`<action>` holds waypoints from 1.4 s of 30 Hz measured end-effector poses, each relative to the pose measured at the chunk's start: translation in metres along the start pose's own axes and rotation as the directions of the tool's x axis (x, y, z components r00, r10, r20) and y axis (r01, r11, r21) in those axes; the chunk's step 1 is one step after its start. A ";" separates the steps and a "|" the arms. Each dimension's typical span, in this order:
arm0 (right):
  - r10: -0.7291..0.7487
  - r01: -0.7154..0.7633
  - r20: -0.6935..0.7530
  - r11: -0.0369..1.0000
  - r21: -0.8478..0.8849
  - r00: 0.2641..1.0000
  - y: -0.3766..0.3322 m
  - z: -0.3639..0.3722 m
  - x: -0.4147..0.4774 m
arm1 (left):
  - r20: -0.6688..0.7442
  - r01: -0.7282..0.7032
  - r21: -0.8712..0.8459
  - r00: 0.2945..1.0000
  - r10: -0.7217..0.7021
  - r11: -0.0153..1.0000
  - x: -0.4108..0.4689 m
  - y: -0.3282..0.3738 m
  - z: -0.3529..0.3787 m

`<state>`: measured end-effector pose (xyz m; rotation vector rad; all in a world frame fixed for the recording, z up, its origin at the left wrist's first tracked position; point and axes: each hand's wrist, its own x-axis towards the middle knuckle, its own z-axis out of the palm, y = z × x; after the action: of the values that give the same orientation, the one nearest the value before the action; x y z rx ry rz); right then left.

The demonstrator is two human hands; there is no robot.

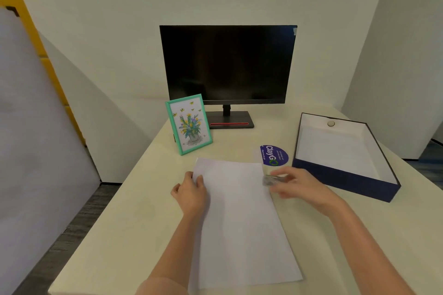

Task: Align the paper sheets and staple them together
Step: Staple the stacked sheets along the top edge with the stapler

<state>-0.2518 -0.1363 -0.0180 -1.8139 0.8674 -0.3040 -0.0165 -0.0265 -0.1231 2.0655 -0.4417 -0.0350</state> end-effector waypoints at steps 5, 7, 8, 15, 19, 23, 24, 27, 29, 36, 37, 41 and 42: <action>0.000 -0.026 0.069 0.925 0.378 0.998 -0.012 0.048 0.066 | 0.007 0.018 -0.032 1.000 -0.018 0.999 -0.003 0.000 -0.001; -0.026 0.001 0.070 0.941 0.339 0.997 -0.021 0.055 0.090 | 0.014 0.018 -0.018 1.000 -0.018 1.000 -0.002 0.001 -0.001; -0.051 0.027 0.074 0.954 0.299 0.996 -0.028 0.055 0.100 | 0.013 0.017 -0.016 1.000 -0.017 1.000 -0.003 0.001 -0.002; -0.174 0.227 0.179 0.912 -0.341 0.968 -0.077 0.054 0.154 | 0.016 0.063 -0.058 0.998 -0.062 0.996 -0.009 0.008 -0.008; -0.137 0.293 0.302 0.769 -0.568 0.943 -0.091 0.058 0.167 | 0.010 0.056 -0.045 0.998 -0.056 0.997 -0.014 0.016 -0.014; -0.085 0.319 0.362 0.681 -0.659 0.928 -0.099 0.059 0.169 | 0.017 0.059 -0.028 0.998 -0.058 0.998 -0.015 0.020 -0.017; -0.075 0.326 0.373 0.661 -0.676 0.925 -0.099 0.059 0.169 | 0.019 0.060 -0.023 0.998 -0.059 0.998 -0.015 0.019 -0.017; -0.029 0.334 0.406 0.622 -0.708 0.913 -0.102 0.059 0.170 | 0.016 0.063 -0.037 0.998 -0.063 0.997 -0.013 0.017 -0.015; -0.003 0.324 0.415 0.629 -0.706 0.910 -0.104 0.061 0.170 | 0.020 0.060 -0.032 0.998 -0.059 0.998 -0.013 0.018 -0.015; -0.012 0.293 0.448 0.772 -0.564 0.894 -0.108 0.080 0.174 | 0.018 0.046 -0.012 0.999 -0.046 0.999 -0.015 0.021 -0.018; -0.012 0.288 0.450 0.784 -0.550 0.893 -0.108 0.081 0.175 | 0.021 0.047 -0.020 0.999 -0.046 0.999 -0.014 0.021 -0.018; -0.007 0.240 0.455 0.857 -0.456 0.891 -0.106 0.080 0.177 | 0.021 0.052 -0.017 0.998 -0.052 0.998 -0.013 0.020 -0.018; -0.005 0.227 0.455 0.872 -0.433 0.890 -0.105 0.080 0.177 | 0.017 0.053 -0.012 0.998 -0.053 0.999 -0.014 0.021 -0.017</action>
<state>-0.0373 -0.1818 0.0085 -2.2784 0.5271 0.2759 -0.0320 -0.0170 -0.0987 2.0660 -0.3961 -0.0867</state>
